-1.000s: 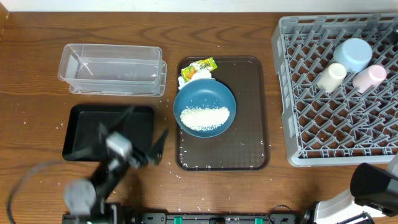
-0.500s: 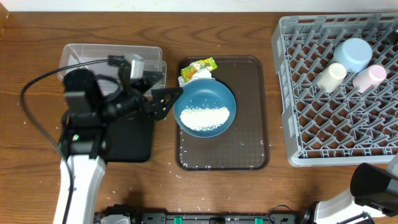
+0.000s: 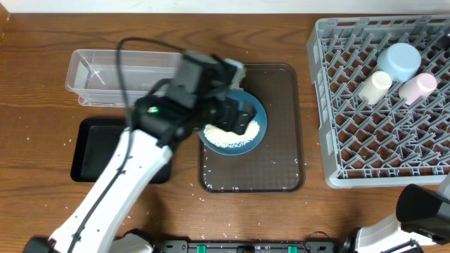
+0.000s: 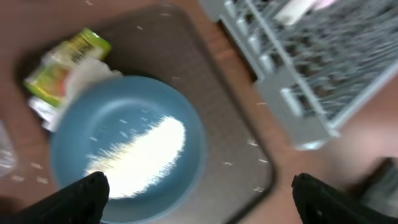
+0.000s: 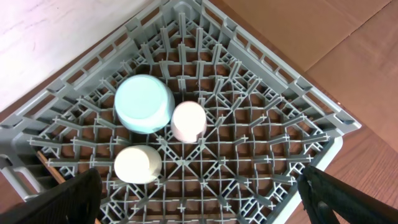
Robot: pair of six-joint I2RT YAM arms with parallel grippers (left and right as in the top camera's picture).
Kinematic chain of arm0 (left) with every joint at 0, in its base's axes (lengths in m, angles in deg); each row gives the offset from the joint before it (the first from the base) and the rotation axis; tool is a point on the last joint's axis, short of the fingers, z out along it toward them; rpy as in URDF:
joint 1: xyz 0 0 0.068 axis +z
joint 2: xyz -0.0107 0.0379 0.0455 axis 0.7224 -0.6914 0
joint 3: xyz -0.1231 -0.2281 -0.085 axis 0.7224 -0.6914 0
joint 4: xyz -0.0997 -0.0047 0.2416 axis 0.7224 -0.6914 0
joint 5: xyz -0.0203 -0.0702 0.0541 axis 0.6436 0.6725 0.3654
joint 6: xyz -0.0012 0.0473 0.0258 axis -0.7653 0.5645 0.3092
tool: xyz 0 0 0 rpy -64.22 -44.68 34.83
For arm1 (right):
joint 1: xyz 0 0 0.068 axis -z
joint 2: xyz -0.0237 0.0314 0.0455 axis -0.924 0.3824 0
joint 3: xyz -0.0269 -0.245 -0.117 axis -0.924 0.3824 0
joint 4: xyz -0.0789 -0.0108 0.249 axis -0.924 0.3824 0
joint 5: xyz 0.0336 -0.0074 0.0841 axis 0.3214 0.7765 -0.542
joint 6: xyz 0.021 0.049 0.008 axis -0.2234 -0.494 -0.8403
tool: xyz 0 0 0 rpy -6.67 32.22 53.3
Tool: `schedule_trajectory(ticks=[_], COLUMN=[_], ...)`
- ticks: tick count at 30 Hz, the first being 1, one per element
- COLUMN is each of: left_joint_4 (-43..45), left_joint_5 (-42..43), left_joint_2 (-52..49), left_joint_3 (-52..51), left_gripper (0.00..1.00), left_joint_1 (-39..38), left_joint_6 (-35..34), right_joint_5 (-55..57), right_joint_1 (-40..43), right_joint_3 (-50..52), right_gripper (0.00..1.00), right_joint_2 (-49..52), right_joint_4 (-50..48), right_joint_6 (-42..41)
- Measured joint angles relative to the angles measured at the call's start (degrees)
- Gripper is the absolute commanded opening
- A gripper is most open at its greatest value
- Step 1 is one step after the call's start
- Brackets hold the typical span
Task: Sort waste into correct bins and load items into the dishwasher rack
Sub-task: 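Move the left gripper over the brown tray to the blue bowl's rim, then grasp the blue bowl rim with the left gripper and lift it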
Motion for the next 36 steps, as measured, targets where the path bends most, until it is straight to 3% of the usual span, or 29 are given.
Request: schedule_trajectory(ticks=[5, 16, 25, 30, 36], left_joint_4=[0.1, 8.9, 9.5, 9.6, 11.0], left_joint_5=[-7.0, -8.9, -10.5, -17.3, -21.9], left_joint_2=[-4.5, -15.7, -24.5, -27.7, -29.6], left_joint_3=[0.4, 0.4, 0.4, 0.4, 0.4], left_gripper=[0.97, 0.96, 0.76, 0.67, 0.65], left_joint_1=[-6.2, -13.0, -13.1, -13.2, -13.2], left_joint_6=[0.5, -2.0, -5.8, -11.6, -17.4], right_joint_5=[0.0, 0.0, 0.0, 0.0, 0.0], right_joint_1=[0.0, 0.0, 0.0, 0.0, 0.0], right_joint_3=[0.0, 0.0, 0.0, 0.0, 0.0], right_gripper=[0.99, 0.99, 0.99, 0.99, 0.99], right_joint_2=[0.0, 0.0, 0.0, 0.0, 0.0], right_joint_4=[0.0, 0.0, 0.0, 0.0, 0.0], right_joint_6=[0.0, 0.0, 0.0, 0.0, 0.0])
